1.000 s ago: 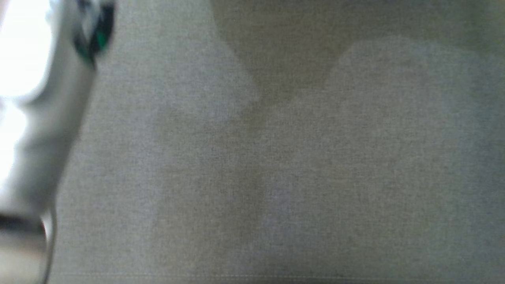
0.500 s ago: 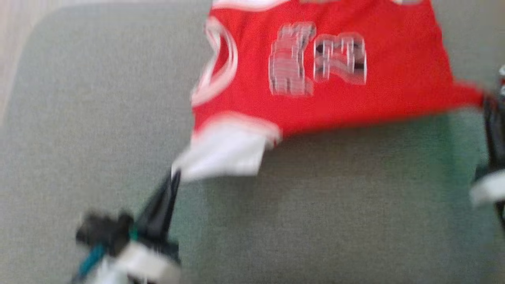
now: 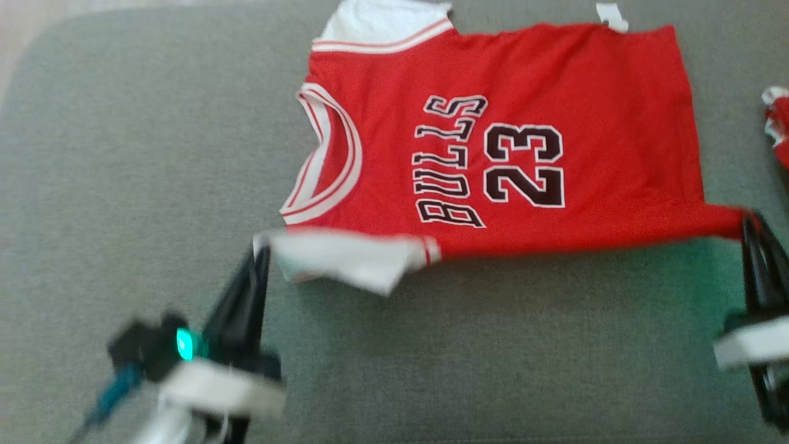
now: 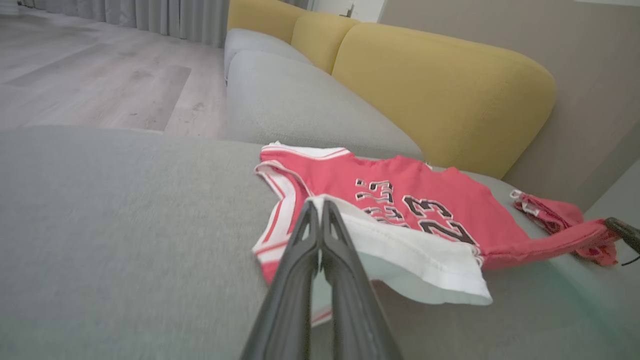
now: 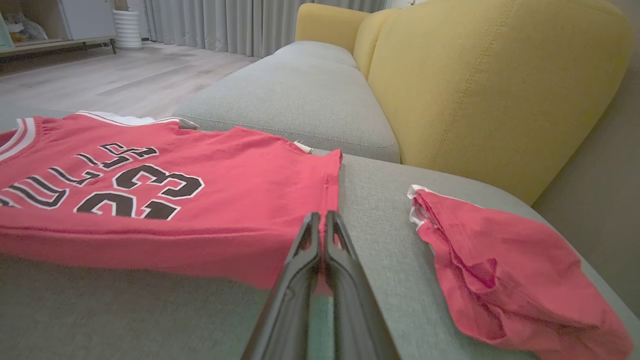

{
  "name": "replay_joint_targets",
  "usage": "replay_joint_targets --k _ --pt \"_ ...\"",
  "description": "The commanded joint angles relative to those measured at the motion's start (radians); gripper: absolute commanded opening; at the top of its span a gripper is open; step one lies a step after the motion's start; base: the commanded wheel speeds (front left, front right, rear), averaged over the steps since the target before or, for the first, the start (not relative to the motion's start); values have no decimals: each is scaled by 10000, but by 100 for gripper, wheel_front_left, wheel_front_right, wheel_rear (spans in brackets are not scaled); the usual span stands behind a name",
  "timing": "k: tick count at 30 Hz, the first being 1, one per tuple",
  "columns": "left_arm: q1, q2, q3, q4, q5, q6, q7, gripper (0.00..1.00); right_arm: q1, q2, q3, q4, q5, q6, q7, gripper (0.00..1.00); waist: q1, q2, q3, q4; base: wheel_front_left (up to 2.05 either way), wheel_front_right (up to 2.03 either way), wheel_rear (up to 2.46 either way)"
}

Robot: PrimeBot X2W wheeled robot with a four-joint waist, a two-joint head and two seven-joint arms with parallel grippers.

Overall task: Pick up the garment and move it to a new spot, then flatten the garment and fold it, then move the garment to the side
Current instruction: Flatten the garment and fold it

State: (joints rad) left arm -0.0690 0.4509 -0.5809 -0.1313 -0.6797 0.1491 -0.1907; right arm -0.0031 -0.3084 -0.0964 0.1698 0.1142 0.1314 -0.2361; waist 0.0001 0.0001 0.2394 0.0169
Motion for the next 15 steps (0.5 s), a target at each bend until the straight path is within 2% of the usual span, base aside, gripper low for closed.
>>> replay_joint_targets --k 1,4,8,15 --pt "-804 24 507 -160 -57 -48 32 0 -541 -267 203 -171 -33 -7 45 0 -1 -1 335 -192 0 0 0" --pt "-2018 -292 659 520 -289 -337 252 0 -1428 -343 486 367 -46 -7 157 0 -1 -1 715 -314 0 0 0" --pt "-3577 -608 584 1627 -328 -930 448 0 -2662 -516 736 1373 -15 -7 158 0 -1 -1 1134 -434 0 0 0" --pt "-5692 -1048 462 3467 -11 -1603 249 0 -4321 -658 1452 2679 57 -7 80 0 -1 -1 1761 -580 0 0 0"
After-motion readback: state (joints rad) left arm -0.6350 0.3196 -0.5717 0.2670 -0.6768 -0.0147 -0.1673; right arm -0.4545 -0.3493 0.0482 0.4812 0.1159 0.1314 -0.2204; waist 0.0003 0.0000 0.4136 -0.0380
